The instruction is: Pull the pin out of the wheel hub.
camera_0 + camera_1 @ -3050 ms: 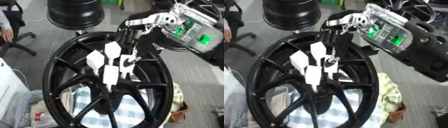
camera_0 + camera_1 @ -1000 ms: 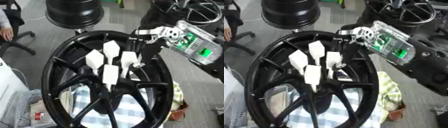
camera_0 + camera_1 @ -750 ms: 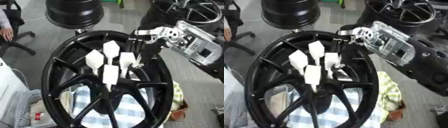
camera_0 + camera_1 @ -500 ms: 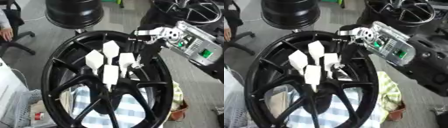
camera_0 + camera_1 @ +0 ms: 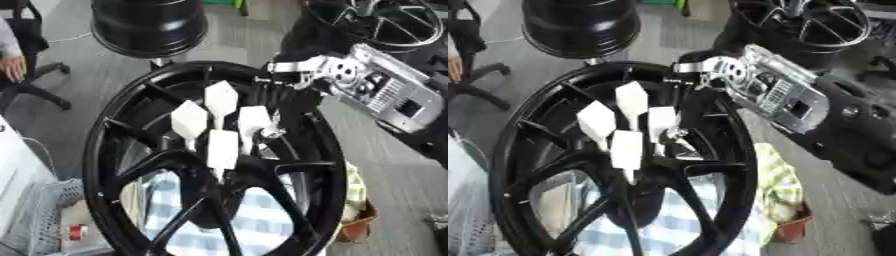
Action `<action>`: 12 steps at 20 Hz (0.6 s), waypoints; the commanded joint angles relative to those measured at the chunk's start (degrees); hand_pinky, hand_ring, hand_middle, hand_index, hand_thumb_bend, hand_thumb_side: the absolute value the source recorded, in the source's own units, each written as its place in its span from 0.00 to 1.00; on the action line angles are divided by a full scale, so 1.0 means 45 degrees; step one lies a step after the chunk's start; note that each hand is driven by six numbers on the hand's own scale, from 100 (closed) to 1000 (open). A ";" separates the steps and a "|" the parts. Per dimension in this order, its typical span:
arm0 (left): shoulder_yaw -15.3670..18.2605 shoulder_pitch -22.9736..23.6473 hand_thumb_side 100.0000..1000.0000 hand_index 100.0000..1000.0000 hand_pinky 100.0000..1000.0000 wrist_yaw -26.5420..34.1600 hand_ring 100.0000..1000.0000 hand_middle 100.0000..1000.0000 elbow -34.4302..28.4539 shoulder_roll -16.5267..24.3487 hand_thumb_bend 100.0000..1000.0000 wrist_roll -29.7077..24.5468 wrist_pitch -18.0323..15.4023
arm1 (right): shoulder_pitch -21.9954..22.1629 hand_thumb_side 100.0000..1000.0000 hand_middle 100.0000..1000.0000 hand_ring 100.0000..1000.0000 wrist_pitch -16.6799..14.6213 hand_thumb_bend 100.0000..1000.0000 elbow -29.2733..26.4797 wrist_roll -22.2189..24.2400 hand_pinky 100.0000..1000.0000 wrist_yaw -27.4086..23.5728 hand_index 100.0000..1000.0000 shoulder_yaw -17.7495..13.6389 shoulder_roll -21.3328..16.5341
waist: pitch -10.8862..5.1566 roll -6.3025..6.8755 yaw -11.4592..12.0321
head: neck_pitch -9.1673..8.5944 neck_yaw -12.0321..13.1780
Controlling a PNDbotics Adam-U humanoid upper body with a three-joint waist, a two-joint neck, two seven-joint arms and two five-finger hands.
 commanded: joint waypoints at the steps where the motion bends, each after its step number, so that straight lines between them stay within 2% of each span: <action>1: 0.0021 -0.0093 0.52 0.88 0.75 -0.0014 0.76 0.66 -0.0213 0.0101 0.11 -0.0024 -0.0015 | -0.0153 0.10 0.57 0.66 0.0507 0.57 0.0082 0.0676 0.74 -0.0091 0.68 -0.0160 -0.0027 | -0.0153 0.0082 0.0028 | -0.0086 -0.0030; 12: 0.0035 -0.0122 0.52 0.88 0.75 -0.0014 0.76 0.66 -0.0213 0.0078 0.10 -0.0020 -0.0022 | -0.0073 0.07 0.56 0.65 0.0373 0.54 0.0500 0.0599 0.74 -0.0066 0.67 -0.0185 0.0464 | -0.0110 0.0093 0.0091 | -0.0121 -0.0039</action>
